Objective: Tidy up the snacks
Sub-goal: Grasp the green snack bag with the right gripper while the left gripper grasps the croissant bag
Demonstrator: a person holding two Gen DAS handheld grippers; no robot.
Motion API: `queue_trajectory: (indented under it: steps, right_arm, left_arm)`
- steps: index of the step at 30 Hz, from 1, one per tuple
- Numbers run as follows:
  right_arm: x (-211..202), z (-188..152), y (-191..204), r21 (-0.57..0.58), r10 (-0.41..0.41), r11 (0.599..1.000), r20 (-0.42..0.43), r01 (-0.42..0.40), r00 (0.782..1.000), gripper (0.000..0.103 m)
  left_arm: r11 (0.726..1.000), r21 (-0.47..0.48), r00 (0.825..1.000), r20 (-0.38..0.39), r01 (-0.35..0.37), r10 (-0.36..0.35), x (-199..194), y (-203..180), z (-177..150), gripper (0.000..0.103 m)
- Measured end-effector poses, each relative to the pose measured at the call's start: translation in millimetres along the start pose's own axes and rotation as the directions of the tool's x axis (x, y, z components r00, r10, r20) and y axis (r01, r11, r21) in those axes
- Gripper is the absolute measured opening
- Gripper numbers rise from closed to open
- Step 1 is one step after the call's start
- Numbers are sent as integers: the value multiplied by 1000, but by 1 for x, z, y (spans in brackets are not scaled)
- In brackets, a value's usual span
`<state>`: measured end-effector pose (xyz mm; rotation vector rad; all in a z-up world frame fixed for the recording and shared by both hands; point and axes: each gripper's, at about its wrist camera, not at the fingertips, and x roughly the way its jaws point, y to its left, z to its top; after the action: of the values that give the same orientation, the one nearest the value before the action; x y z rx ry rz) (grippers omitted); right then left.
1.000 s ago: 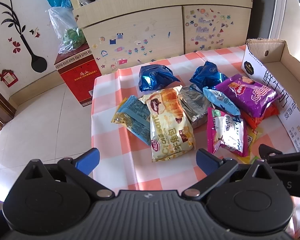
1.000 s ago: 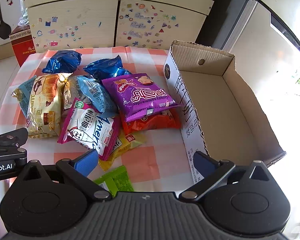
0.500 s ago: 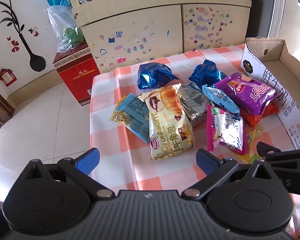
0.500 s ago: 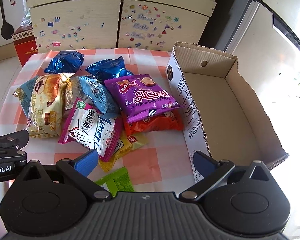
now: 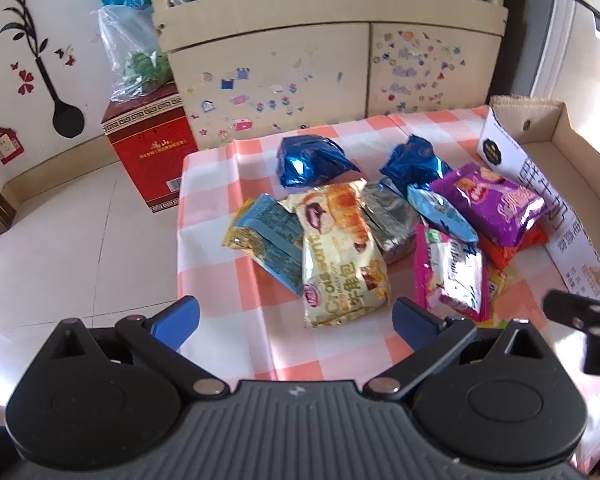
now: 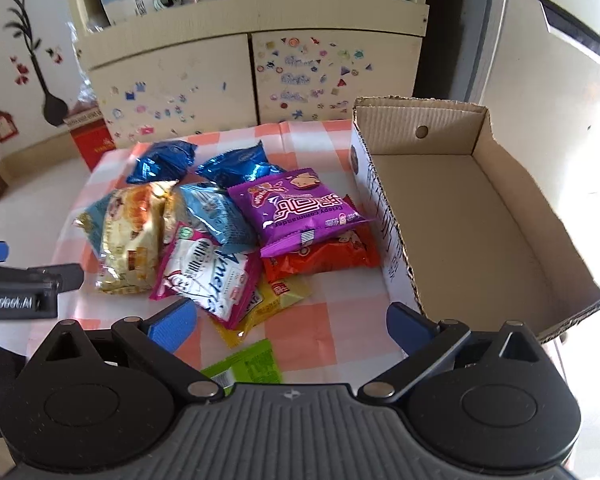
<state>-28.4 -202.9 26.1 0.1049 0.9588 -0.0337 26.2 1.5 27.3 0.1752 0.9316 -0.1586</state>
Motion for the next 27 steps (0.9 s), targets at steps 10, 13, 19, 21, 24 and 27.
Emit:
queue_trajectory:
  steps: [10, 13, 19, 21, 24, 27]
  right_arm:
    - [1, -29, 2, -56, 123, 991, 17, -122, 992, 103]
    - [7, -36, 0, -42, 145, 989, 3, -145, 989, 103]
    - [10, -37, 3, -80, 122, 989, -44, -125, 992, 103]
    - [14, -38, 3, -79, 114, 990, -55, -118, 992, 103]
    - [17, -39, 3, -89, 118, 988, -67, -124, 991, 103]
    - [22, -42, 5, -111, 114, 986, -87, -123, 990, 102]
  left_arm:
    - [990, -140, 999, 45, -23, 30, -2, 46, 4, 102]
    - [990, -140, 999, 36, -31, 36, 3, 50, 2, 102]
    - [982, -189, 1000, 7, 20, -19, 13, 53, -1, 102]
    - [983, -183, 1000, 2, 14, -14, 16, 50, -1, 102]
    - [985, -174, 1000, 0, 12, -12, 21, 44, 2, 102]
    - [988, -155, 1000, -10, 20, -21, 29, 36, 6, 102]
